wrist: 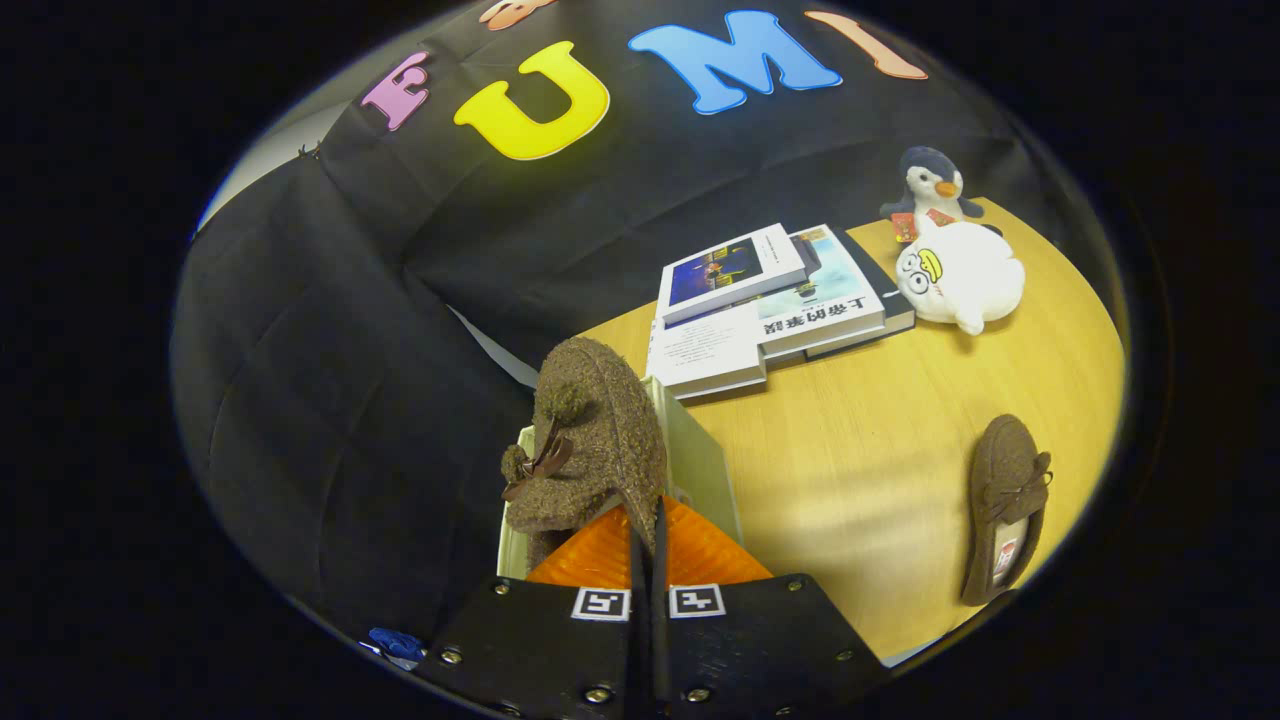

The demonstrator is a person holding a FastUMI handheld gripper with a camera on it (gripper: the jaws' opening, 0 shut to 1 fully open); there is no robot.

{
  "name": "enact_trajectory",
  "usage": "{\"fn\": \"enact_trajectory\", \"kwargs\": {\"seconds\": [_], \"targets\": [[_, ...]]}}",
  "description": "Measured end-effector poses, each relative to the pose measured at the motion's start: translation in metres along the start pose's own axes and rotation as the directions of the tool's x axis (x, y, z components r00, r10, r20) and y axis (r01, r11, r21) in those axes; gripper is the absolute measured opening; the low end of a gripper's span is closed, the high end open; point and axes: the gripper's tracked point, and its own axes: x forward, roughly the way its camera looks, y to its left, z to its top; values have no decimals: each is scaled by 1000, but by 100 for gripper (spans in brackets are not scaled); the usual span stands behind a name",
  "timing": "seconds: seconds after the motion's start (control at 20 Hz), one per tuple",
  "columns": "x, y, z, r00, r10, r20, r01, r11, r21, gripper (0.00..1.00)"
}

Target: Open the storage box then place both shoes into the box .Put the left shoe in first, then the right shoe, with the right side of both shoes facing outward in a uniform manner.

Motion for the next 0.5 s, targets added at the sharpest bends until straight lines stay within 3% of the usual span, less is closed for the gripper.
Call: {"fn": "enact_trajectory", "kwargs": {"seconds": [0.5], "targets": [[67, 40, -45, 997, -14, -79, 13, 1000, -11, 0]]}}
